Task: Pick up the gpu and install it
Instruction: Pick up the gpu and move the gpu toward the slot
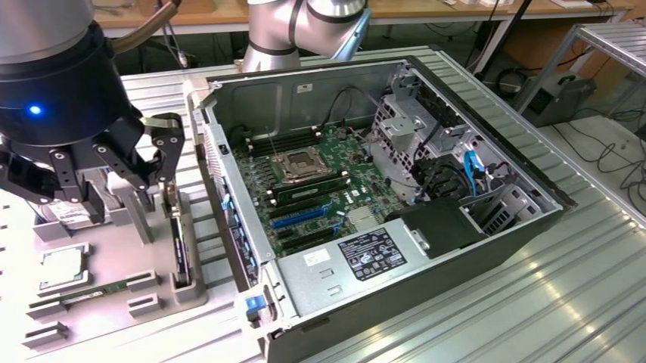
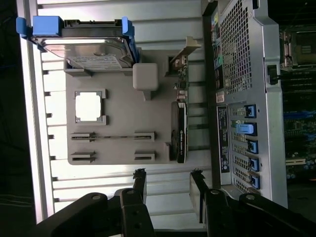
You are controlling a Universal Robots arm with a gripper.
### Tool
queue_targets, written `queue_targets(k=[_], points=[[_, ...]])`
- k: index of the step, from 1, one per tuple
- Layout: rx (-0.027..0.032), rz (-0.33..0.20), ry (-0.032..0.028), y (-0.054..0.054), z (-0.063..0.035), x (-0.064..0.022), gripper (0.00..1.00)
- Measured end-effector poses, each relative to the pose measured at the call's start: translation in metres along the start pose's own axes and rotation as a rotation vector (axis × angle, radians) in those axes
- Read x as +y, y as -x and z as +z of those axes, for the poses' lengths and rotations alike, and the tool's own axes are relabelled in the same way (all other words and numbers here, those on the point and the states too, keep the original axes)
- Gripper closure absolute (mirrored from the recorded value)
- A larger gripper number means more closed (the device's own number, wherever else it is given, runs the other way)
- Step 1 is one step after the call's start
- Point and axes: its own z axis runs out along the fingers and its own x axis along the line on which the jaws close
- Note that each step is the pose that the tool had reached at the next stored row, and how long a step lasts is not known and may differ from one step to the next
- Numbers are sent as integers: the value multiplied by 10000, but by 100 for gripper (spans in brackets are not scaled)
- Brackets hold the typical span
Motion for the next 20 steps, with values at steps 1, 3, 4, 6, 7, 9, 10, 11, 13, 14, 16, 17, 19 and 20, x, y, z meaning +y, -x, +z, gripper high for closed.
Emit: queue_targets(k=[1, 3, 4, 6, 7, 9, 10, 11, 13, 14, 16, 17, 19, 20], points=[[0, 0, 0, -4, 0, 0, 52], [0, 0, 0, -13, 1, -1, 52], [1, 0, -1, -17, 1, -1, 52], [0, 0, 0, -24, 2, -2, 52], [0, 0, 0, -28, 3, -2, 52], [0, 0, 0, -36, 4, -3, 52], [0, 0, 0, -39, 4, -3, 52], [0, 0, 0, -45, 5, -3, 52], [0, 0, 0, -53, 6, -4, 52], [1, 0, 0, -57, 6, -4, 52], [1, 0, -1, -67, 7, -5, 52], [1, 0, -1, -72, 7, -5, 52], [0, 0, 0, -82, 8, -6, 52], [1, 0, -1, -89, 8, -6, 52]])
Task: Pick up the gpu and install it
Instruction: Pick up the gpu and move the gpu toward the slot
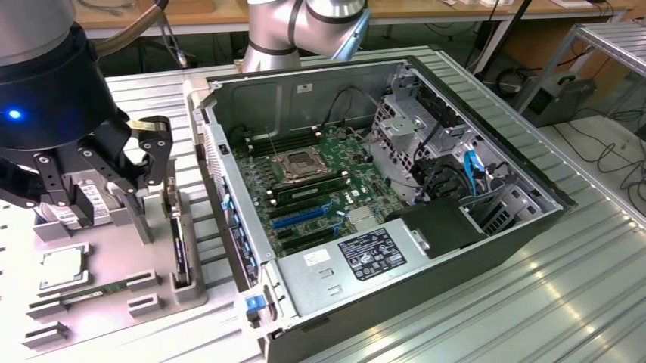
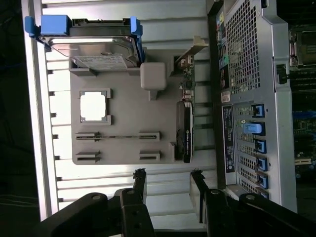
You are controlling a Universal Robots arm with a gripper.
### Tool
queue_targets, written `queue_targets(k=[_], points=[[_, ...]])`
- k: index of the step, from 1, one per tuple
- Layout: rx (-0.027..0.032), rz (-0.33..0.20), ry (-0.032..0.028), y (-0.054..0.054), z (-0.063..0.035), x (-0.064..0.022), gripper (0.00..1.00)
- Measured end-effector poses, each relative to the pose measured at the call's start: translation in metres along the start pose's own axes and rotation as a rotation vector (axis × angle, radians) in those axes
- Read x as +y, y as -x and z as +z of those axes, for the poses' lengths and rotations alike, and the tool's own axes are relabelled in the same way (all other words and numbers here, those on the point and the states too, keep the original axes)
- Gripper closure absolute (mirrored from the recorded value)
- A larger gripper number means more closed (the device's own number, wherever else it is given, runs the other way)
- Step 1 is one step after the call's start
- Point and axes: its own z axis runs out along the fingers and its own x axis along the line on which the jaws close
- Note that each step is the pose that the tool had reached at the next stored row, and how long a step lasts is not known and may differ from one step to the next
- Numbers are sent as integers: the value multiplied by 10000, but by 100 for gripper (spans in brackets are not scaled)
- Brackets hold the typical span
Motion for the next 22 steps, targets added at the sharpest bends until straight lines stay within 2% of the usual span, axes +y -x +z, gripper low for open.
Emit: queue_targets(k=[22], points=[[0, 0, 1, -102, 8, -7, 52]])
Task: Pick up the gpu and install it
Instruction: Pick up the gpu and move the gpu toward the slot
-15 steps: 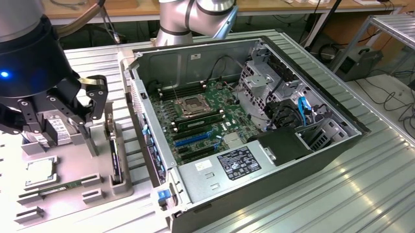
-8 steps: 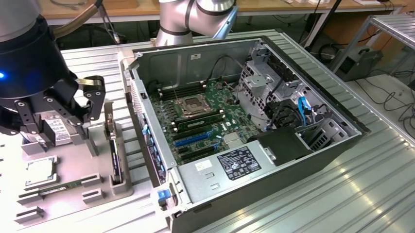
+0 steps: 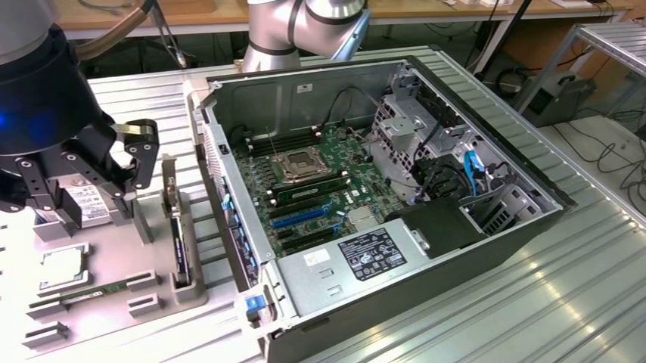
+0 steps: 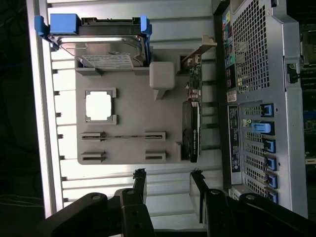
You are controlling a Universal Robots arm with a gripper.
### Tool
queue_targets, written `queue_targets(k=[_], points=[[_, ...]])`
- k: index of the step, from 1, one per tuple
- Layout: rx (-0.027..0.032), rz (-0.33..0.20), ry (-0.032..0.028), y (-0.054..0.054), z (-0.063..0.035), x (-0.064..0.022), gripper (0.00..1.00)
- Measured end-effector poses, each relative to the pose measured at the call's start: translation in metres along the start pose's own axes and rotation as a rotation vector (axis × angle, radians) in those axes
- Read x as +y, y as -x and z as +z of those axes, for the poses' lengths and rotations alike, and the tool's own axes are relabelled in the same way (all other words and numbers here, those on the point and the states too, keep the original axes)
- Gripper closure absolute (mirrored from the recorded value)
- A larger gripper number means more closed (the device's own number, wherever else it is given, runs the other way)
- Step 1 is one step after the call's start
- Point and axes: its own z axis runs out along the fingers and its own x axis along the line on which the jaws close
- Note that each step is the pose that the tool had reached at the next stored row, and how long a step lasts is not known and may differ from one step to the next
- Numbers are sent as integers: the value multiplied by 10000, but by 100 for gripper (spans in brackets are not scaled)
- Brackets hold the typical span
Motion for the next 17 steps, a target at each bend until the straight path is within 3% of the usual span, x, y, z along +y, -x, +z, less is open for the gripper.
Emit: queue_targets(k=[17], points=[[0, 0, 0, -90, 5, -6, 52]])
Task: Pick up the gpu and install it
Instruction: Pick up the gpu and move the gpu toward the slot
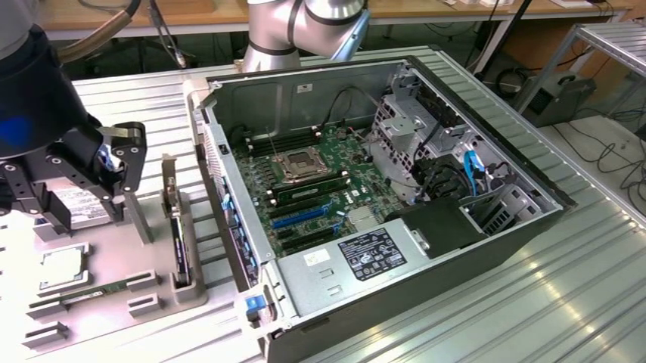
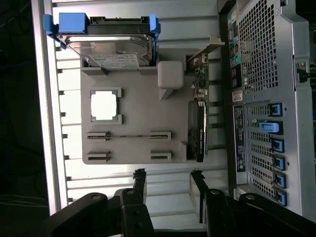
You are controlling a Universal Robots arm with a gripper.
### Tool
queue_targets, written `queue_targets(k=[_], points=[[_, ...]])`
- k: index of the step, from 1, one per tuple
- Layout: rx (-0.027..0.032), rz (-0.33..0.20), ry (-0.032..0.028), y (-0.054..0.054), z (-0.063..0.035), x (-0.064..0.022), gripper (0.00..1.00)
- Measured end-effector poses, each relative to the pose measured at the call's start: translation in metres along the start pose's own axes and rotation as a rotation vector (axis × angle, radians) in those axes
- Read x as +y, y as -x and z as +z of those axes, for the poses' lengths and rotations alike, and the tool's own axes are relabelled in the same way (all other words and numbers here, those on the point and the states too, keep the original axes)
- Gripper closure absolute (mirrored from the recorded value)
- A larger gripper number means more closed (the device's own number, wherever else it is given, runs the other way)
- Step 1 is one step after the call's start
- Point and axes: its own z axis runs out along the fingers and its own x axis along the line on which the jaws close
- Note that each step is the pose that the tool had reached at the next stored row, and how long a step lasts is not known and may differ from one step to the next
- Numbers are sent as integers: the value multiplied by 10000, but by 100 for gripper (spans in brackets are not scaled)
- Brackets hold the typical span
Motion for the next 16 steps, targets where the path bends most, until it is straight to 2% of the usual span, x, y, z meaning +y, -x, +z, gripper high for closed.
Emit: queue_targets(k=[16], points=[[0, 0, 1, -63, 6, -4, 52]])
